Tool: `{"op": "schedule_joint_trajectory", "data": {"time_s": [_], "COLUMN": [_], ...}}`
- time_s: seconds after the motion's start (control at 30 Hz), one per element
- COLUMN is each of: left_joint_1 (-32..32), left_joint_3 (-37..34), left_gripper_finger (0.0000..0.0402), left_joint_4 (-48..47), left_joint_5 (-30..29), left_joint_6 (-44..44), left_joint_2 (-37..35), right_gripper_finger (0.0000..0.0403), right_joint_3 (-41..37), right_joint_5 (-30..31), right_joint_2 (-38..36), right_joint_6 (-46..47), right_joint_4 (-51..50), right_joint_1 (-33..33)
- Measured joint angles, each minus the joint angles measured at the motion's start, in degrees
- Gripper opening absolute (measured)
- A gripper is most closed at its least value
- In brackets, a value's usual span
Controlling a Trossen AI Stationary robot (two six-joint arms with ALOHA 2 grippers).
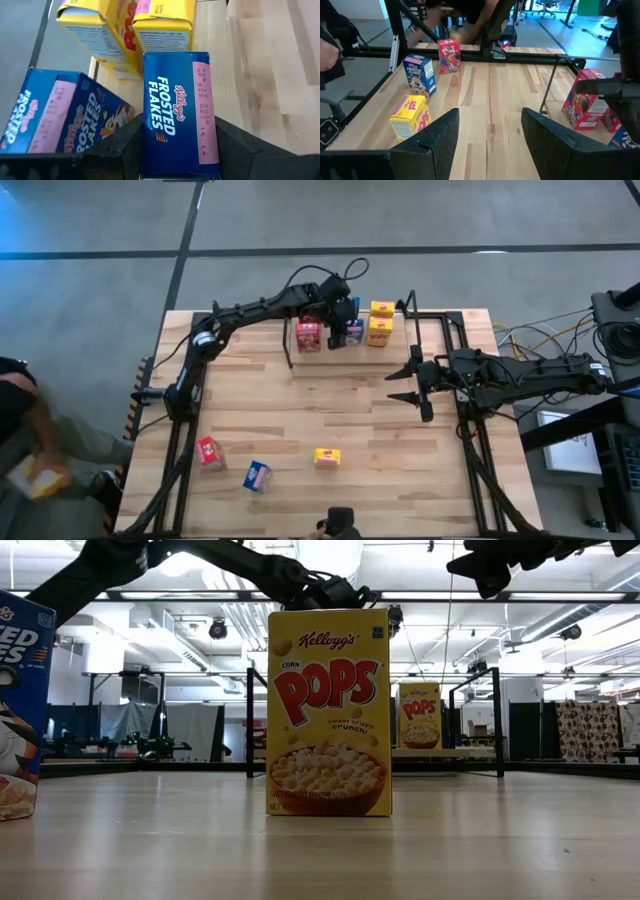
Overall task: Stack cereal on shelf
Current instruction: Put the top blue cereal box on the shelf aligned with the other blue cereal box
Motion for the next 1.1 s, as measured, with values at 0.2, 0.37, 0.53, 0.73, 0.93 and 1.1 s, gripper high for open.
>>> {"op": "schedule_joint_trajectory", "data": {"time_s": [0.2, 0.37, 0.53, 0.73, 0.93, 1.1], "left_joint_1": [0.49, 0.57, 0.57, 0.57, 0.52, 0.52], "left_joint_3": [0.55, 0.57, 0.57, 0.55, 0.55, 1.08], "left_gripper_finger": [0.0178, 0.0178, 0.0181, 0.0211, 0.0244, 0.0253], "left_joint_4": [-1.53, -1.71, -2.52, -2.75, -2.80, -4.83], "left_joint_5": [-2.67, -3.00, -3.00, -3.05, -3.15, -3.55], "left_joint_6": [-0.20, 0.93, 1.31, 1.31, 1.83, 2.97], "left_joint_2": [0.00, 0.00, -0.01, -0.02, -0.04, -0.81], "right_gripper_finger": [0.0206, 0.0206, 0.0206, 0.0206, 0.0206, 0.0206], "right_joint_3": [0.00, 0.00, 0.00, 0.00, 0.00, 0.00], "right_joint_5": [0.01, 0.01, 0.01, 0.01, 0.03, 0.18], "right_joint_2": [0.00, 0.00, 0.00, 0.00, 0.00, 0.00], "right_joint_6": [0.23, 0.22, 0.72, 0.81, 1.05, 1.59], "right_joint_4": [0.01, 0.03, 0.04, 0.05, 0.05, 0.33], "right_joint_1": [0.00, 0.00, 0.00, 0.00, 0.00, 0.00]}}
